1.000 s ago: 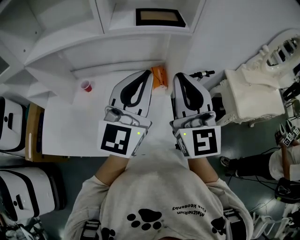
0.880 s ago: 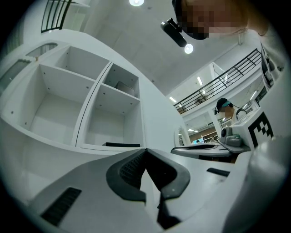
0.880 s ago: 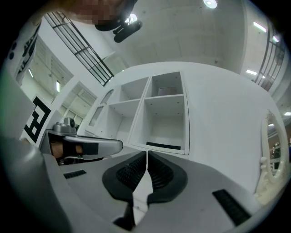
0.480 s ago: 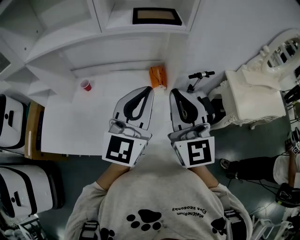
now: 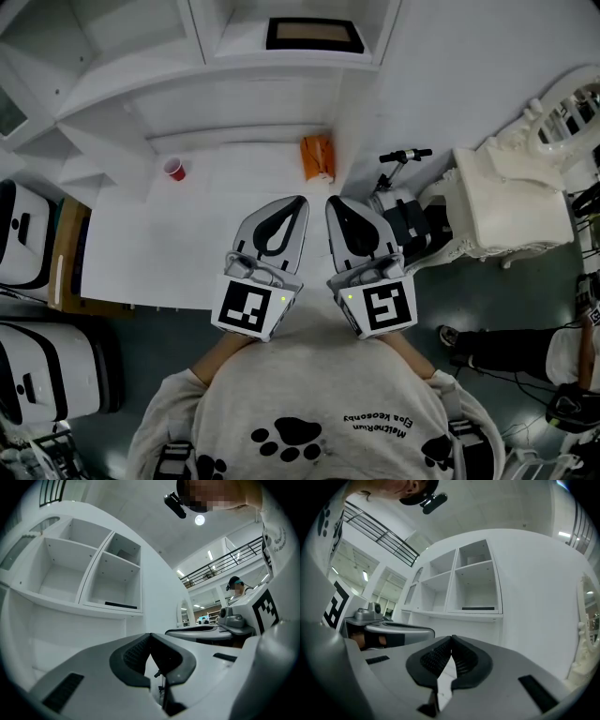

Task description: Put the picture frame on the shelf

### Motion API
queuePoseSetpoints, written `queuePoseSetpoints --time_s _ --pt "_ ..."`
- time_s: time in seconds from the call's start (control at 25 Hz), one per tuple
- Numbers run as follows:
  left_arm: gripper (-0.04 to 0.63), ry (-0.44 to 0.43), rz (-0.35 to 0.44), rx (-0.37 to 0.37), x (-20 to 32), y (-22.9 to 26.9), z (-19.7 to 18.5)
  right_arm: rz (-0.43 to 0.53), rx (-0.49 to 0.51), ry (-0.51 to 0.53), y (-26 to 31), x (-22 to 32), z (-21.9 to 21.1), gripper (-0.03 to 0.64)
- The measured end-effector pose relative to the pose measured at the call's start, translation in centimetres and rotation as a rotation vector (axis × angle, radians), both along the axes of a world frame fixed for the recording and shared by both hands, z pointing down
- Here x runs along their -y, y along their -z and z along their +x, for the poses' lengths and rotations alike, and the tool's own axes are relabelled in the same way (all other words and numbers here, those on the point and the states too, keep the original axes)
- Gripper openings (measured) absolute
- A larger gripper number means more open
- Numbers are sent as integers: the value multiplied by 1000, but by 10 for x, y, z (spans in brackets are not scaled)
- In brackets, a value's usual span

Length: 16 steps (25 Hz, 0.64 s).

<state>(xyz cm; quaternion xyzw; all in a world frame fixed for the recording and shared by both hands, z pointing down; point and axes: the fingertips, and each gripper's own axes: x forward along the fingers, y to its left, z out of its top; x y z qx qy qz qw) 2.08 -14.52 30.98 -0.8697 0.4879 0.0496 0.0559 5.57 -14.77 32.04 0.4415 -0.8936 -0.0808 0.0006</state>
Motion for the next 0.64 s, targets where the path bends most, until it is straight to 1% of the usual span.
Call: queuePoseSetpoints --time_s 0.12,0.44,0.64 --pt "20 6 13 -13 -2 3 1 19 -1 2 4 -1 1 34" --pt "20 25 13 -12 -4 2 4 46 -11 17 8 -3 5 34" --pt "20 31 25 -17 -9 6 5 69 4 23 16 -7 4 34"
